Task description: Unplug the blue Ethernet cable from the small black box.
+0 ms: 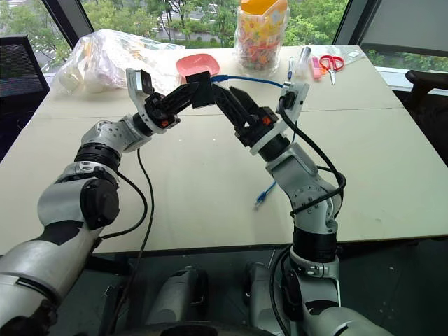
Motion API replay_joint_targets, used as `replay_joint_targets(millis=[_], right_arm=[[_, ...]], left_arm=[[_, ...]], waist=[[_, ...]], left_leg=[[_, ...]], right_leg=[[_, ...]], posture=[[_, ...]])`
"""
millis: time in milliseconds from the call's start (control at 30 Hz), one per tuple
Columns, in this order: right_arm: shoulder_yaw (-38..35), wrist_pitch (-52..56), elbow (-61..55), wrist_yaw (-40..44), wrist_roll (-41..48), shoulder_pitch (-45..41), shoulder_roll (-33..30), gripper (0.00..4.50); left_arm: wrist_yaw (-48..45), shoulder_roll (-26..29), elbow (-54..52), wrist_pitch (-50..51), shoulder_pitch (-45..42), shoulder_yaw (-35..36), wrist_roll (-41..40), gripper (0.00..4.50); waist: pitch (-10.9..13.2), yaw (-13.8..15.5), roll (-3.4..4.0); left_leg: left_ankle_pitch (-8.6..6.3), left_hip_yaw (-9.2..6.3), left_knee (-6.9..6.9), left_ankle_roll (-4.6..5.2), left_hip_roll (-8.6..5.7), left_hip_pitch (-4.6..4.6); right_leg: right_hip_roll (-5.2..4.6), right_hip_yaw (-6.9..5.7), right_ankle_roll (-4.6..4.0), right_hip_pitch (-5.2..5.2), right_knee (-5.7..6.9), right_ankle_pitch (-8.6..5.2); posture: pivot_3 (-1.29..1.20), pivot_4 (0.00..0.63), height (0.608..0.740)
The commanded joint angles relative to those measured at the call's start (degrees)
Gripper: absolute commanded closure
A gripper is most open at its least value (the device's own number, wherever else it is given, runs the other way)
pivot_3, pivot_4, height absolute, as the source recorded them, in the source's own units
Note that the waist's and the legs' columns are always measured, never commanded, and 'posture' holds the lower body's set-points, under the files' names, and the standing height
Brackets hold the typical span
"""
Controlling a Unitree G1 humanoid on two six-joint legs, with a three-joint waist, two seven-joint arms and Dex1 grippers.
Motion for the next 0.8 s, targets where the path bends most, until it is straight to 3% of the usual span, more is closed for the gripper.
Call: replay_joint_targets(millis=[33,267,733,800], right_arm=[[-1.5,0.5,-1.9,-1.8,3.4,0.0,-0.1,1.4],[-2.2,-0.3,-1.0,-2.7,5.3,-0.1,-0.8,1.4],[-1.2,-1.6,0.7,-2.3,5.0,-1.6,-0.6,1.4],[-1.1,-1.7,0.9,-2.4,5.0,-1.8,-0.4,2.28]], left_arm=[[-0.2,-1.8,-8.8,5.7,2.1,0.2,-4.1,4.01],[2.9,-4.3,-19.7,12.4,7.3,-1.1,-8.0,4.01],[6.0,-4.8,-24.9,14.0,10.8,-2.1,-10.8,4.01],[6.2,-5.0,-25.6,14.3,11.2,-2.3,-11.1,4.01]], waist=[[0.0,-0.1,0.0],[0.0,-0.2,0.0],[0.0,-0.1,0.0],[0.0,-0.1,0.0]], left_leg=[[-0.01,0.03,-0.02,0.02,-0.01,-0.01],[-0.03,0.05,-0.06,0.06,0.0,0.0],[-0.03,0.03,-0.05,0.05,0.01,0.0],[-0.03,0.03,-0.05,0.05,0.02,-0.01]], right_leg=[[0.0,0.02,0.01,-0.01,-0.02,0.0],[0.18,0.06,0.02,-0.07,0.01,0.0],[0.18,0.06,0.01,-0.06,-0.02,0.0],[0.18,0.06,0.01,-0.07,-0.02,0.0]], posture=[[0.0,0.15,0.74],[0.0,0.15,0.74],[0.0,0.15,0.74],[0.0,0.15,0.74]])
